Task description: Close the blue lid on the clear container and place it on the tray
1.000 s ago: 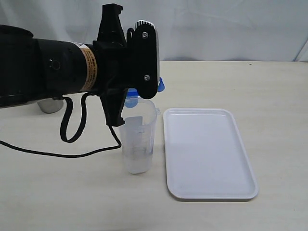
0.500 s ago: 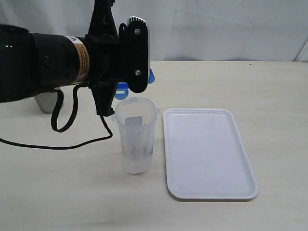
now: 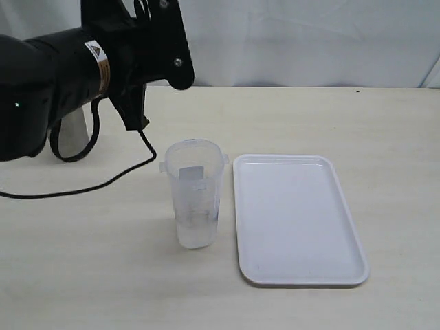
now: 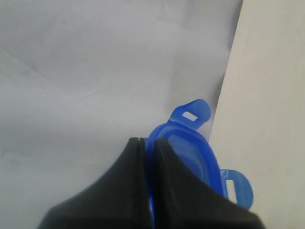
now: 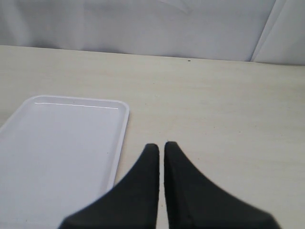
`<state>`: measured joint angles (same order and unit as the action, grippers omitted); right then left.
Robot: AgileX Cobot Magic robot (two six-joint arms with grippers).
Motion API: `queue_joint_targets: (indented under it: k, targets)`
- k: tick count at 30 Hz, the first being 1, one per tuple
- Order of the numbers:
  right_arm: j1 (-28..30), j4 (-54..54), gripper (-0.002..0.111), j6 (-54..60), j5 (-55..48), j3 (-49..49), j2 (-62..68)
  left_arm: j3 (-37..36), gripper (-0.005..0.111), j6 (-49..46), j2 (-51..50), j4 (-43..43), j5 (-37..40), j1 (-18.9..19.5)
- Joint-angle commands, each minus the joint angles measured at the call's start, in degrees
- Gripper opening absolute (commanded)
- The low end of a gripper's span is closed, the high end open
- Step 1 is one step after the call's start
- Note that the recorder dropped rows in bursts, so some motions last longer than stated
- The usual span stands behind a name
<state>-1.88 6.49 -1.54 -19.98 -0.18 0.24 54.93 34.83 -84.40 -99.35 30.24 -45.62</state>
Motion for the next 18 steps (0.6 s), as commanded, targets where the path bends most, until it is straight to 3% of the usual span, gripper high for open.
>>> queue_joint_targets:
  k: [1,11,18]
  targets:
    - [0.4,0.0,0.005,0.3,0.2,0.2,-0.2,-2.6,0.0,-0.7,-0.2,-0.6,4.7,-5.1]
    - [0.4,0.0,0.005,0.3,0.2,0.2,-0.2,-3.9,0.0,-2.2,-0.2,-0.6,4.3,-11.3]
    - [0.4,0.0,0.005,0.3,0.2,0.2,-0.2,-3.9,0.0,-2.0,-0.2,-0.6,1.0,-11.7]
